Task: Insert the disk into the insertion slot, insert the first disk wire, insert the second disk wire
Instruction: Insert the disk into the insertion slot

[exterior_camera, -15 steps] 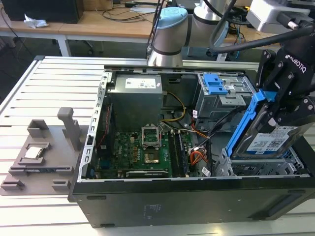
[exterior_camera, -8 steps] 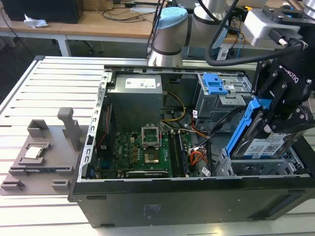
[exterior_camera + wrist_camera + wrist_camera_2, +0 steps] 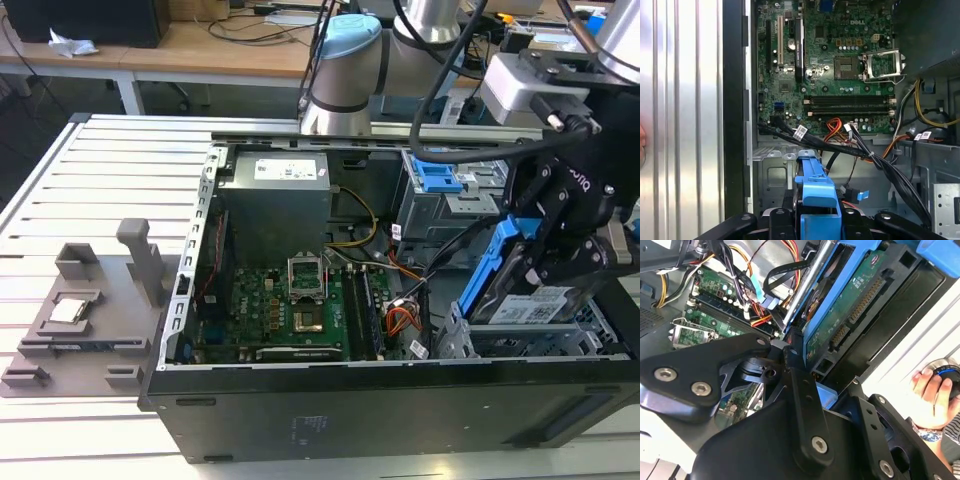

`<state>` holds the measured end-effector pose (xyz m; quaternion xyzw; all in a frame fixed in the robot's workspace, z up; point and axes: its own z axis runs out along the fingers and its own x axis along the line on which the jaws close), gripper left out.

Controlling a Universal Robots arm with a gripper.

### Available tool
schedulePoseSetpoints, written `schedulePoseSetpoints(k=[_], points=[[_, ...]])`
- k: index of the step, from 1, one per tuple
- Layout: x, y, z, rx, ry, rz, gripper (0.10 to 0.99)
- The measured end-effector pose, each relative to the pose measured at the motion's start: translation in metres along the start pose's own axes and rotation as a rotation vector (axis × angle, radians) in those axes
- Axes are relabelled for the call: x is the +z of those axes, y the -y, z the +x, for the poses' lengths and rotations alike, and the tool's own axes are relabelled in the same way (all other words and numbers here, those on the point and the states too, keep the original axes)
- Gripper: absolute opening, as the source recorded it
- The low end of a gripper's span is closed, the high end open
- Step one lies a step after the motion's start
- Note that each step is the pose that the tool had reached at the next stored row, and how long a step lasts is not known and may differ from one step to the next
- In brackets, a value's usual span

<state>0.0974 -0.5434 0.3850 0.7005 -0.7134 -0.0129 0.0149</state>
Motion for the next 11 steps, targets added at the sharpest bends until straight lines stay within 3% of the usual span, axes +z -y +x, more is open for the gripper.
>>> schedulePoseSetpoints(k=[8, 11], points=[[0.0037, 0.0002, 0.0000, 0.000, -0.0001, 0.000, 0.365], [0.0039, 0.0001, 0.0000, 0.000, -0.0001, 0.000, 0.439]])
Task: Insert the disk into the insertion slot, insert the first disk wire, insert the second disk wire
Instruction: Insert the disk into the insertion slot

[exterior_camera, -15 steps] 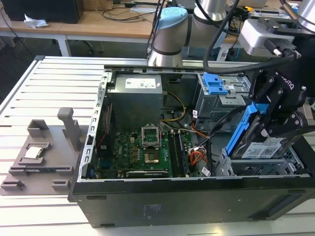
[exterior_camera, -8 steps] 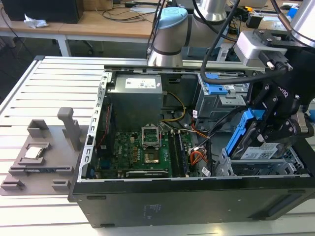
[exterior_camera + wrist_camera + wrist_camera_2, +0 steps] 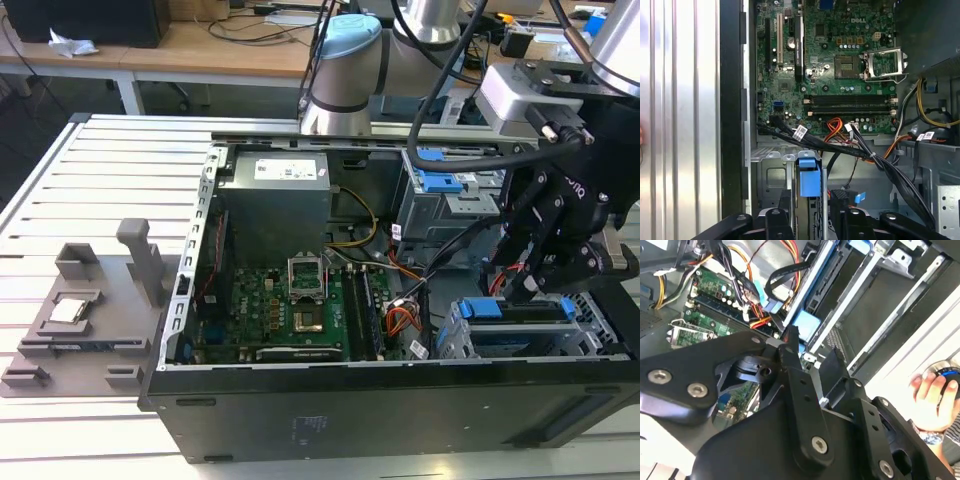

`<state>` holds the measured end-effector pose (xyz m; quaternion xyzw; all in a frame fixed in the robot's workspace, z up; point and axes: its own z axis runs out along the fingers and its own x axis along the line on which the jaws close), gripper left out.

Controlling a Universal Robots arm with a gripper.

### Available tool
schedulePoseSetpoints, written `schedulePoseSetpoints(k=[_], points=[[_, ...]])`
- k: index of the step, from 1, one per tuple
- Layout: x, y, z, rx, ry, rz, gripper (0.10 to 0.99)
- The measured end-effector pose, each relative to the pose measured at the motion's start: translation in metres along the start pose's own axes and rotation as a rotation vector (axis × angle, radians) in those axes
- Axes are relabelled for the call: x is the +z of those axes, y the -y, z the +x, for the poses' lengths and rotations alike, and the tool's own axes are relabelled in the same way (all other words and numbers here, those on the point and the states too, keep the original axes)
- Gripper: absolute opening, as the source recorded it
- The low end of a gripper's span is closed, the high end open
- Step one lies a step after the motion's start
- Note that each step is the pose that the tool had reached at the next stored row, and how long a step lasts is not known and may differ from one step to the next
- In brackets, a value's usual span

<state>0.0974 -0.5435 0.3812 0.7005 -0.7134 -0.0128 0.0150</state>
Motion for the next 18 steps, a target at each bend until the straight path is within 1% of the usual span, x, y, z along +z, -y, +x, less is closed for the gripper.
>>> schedulePoseSetpoints(k=[3, 4, 7, 8, 10, 11, 18], points=[[0.0001, 0.0000, 0.0000, 0.000, 0.0000, 0.000, 0.439], [0.0001, 0.0000, 0.0000, 0.000, 0.0000, 0.000, 0.424], [0.0002, 0.0000, 0.0000, 0.000, 0.0000, 0.000, 0.235], [0.0003, 0.0000, 0.0000, 0.000, 0.0000, 0.000, 0.235], [0.0003, 0.0000, 0.0000, 0.000, 0.0001, 0.000, 0.118], [0.0004, 0.0000, 0.0000, 0.000, 0.0000, 0.000, 0.106], [0.0006, 0.0002, 0.0000, 0.000, 0.0001, 0.000, 0.106]])
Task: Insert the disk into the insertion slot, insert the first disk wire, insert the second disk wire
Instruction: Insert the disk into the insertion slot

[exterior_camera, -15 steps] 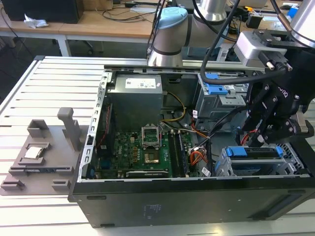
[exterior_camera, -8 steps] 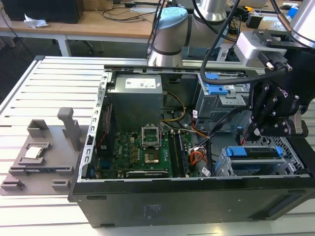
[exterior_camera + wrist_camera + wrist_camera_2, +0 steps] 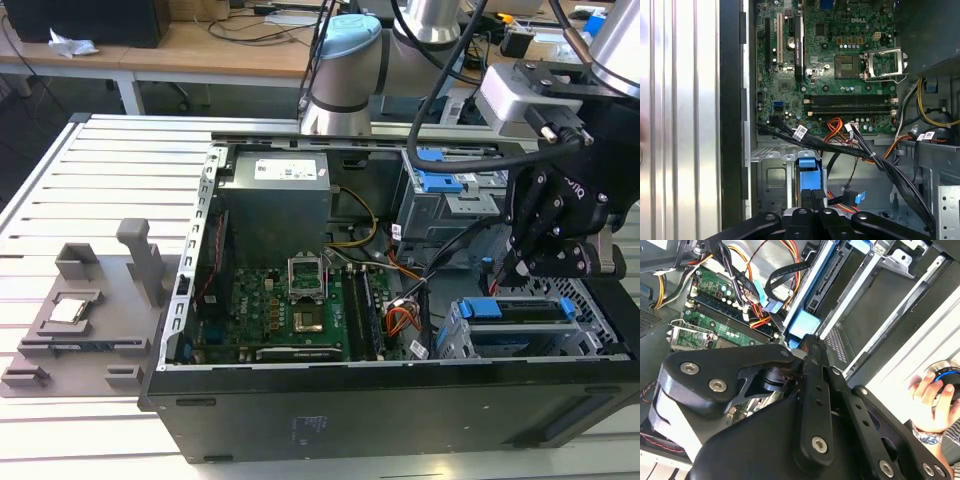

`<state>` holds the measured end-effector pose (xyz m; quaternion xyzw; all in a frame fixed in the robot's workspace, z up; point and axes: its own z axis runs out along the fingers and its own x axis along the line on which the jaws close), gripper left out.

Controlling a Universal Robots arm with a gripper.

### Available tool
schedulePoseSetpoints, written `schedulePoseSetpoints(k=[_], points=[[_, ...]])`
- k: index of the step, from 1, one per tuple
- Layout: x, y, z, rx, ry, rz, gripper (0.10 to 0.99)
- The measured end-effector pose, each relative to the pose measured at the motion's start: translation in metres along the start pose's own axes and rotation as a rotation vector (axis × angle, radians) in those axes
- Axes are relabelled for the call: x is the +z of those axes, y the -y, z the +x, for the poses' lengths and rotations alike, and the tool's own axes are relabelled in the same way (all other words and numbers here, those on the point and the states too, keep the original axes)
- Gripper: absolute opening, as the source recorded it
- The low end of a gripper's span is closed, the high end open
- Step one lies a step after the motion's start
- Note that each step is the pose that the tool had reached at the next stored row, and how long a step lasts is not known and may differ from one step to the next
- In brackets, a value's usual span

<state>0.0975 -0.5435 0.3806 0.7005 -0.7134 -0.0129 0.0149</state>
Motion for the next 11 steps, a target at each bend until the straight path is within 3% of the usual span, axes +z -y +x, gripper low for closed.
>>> schedulePoseSetpoints(k=[6, 11], points=[[0.0002, 0.0161, -0.0029, 0.000, 0.0002, -0.001, 0.106], [0.0070, 0.0218, -0.0031, 0.000, -0.0007, -0.004, 0.106]])
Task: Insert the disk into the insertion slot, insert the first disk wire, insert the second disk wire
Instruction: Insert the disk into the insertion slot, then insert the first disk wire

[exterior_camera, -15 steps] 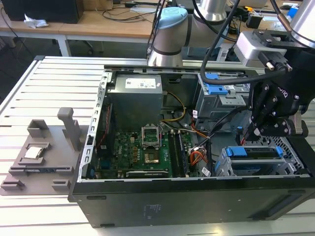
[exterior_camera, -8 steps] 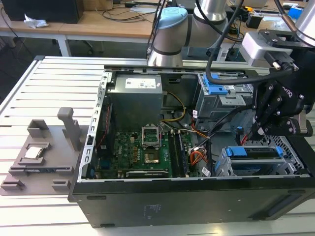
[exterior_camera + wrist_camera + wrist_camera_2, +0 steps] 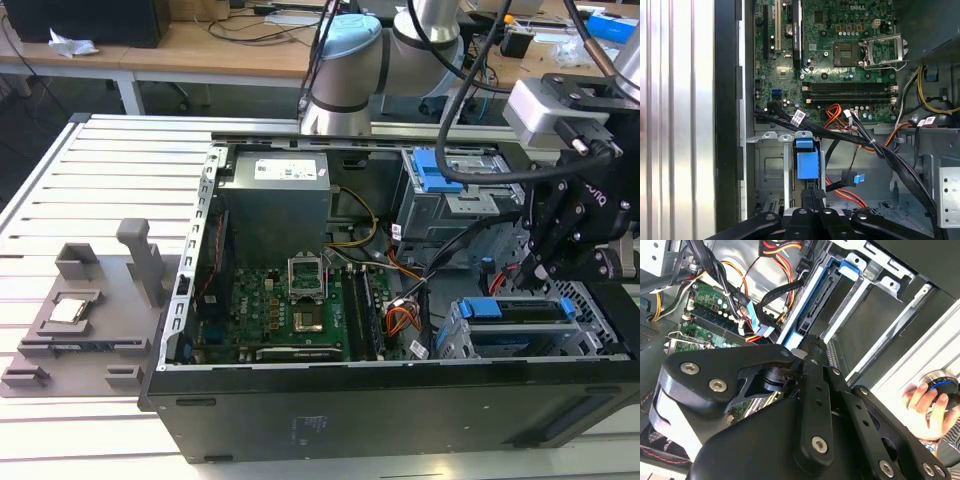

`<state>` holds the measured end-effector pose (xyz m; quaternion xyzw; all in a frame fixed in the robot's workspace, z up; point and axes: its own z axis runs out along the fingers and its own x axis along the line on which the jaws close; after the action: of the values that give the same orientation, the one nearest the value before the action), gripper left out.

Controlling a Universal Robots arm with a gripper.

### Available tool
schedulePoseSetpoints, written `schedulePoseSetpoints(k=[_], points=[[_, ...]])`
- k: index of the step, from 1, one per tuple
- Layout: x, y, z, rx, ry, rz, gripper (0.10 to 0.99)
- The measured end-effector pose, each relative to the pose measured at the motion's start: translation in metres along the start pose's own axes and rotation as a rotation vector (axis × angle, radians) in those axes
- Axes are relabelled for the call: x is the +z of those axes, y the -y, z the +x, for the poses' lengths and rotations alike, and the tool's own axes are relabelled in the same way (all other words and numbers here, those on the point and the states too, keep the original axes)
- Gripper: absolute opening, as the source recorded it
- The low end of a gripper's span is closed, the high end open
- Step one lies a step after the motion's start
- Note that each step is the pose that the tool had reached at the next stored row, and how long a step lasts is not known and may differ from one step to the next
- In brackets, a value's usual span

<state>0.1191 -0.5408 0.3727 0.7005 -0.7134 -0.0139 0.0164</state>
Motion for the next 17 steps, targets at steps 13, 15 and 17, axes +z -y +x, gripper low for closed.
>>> schedulePoseSetpoints(k=[13, 15, 17], points=[[0.0021, 0.0018, 0.0000, 0.000, -0.0001, -0.001, 0.114], [0.0021, 0.0018, 0.0000, 0.000, 0.0000, -0.001, 0.235], [0.0021, 0.0018, 0.0000, 0.000, 0.0000, -0.001, 0.294]])
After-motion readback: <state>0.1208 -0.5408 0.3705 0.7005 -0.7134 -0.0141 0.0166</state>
